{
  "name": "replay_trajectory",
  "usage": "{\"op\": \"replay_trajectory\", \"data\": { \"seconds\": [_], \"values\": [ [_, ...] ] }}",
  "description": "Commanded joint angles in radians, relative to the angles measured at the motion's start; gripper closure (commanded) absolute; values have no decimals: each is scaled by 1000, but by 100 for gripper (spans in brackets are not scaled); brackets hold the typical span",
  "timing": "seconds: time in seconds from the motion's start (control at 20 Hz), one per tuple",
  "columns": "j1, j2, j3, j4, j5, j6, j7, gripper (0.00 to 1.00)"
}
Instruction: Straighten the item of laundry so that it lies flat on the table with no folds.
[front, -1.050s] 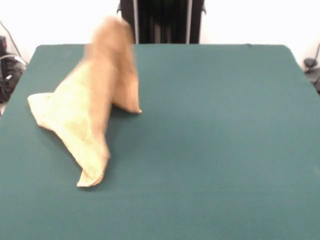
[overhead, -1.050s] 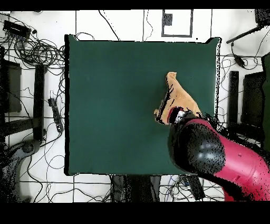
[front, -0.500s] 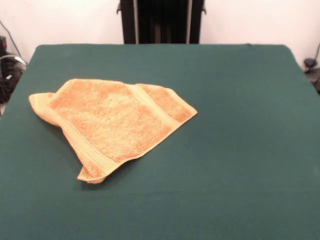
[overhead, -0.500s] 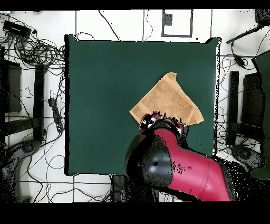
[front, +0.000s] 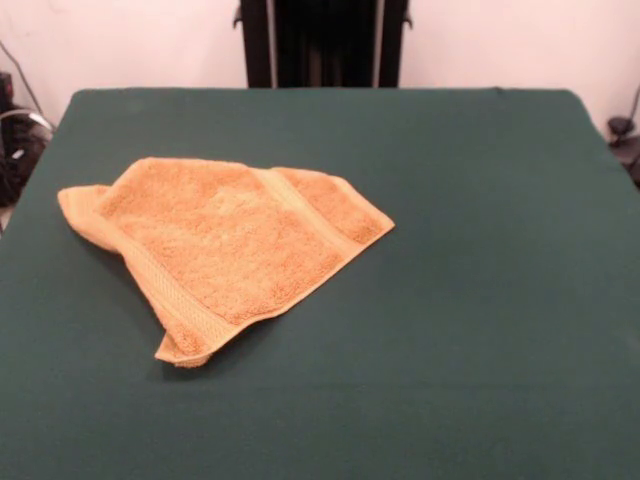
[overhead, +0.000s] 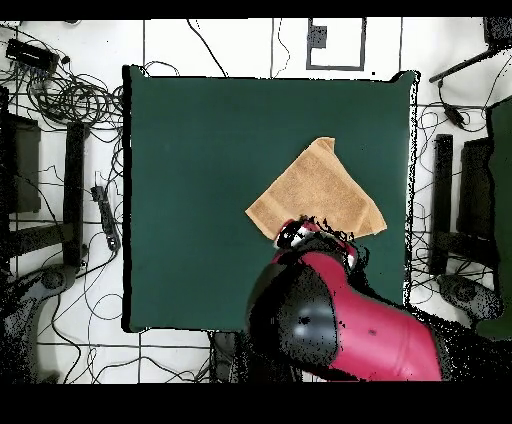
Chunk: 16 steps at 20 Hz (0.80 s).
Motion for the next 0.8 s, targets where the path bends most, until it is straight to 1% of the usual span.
{"op": "replay_trajectory", "data": {
  "seconds": [0.05, 0.15, 0.4, 0.6, 0.8],
  "values": [
    [-165, 76, 161, 97, 73, -16, -33, 0],
    [-224, 100, 213, 95, 78, -11, -83, 0],
    [-325, 130, 320, 101, 69, -7, -131, 0],
    [-354, 141, 352, 99, 45, -1, -108, 0],
    [-405, 164, 411, 115, 52, -23, -101, 0]
  ]
}}
